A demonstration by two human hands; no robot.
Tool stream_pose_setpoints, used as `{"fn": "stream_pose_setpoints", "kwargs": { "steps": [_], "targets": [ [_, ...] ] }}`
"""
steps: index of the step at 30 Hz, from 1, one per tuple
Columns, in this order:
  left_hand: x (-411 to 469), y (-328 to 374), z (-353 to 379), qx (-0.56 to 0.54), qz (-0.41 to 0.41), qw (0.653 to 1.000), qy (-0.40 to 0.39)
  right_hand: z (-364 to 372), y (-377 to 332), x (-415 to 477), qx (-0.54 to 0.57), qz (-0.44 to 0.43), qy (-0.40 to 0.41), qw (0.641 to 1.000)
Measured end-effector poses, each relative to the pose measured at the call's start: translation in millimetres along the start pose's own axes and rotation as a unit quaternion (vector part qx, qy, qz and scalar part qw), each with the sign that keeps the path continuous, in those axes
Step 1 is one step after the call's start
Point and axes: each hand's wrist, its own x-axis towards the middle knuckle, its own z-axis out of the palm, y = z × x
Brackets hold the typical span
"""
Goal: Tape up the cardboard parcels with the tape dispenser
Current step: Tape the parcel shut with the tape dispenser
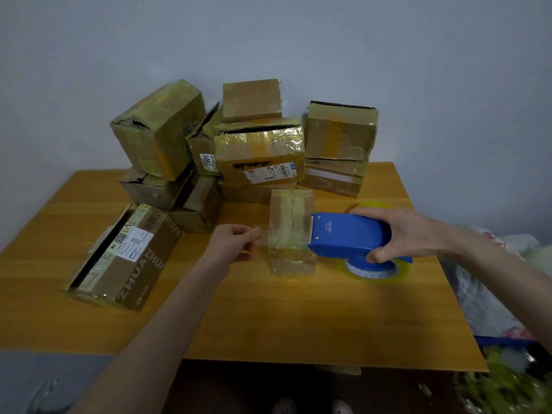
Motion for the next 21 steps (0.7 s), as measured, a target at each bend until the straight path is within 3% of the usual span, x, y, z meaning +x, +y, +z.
{"fn": "stream_pose_setpoints", "kwargs": {
  "steps": [12, 21],
  "targets": [
    [9.3, -27.1, 3.3, 0.030, 0.025, 0.998, 0.044, -11.7, 21.0, 20.0, -0.157, 0.052, -0.034, 0.986],
    [23.4, -42.3, 19.9, 0.052, -0.011, 0.997, 0.056, 0.9, 42.0, 41.6, -0.099, 0.047, -0.068, 0.992]
  ]
}}
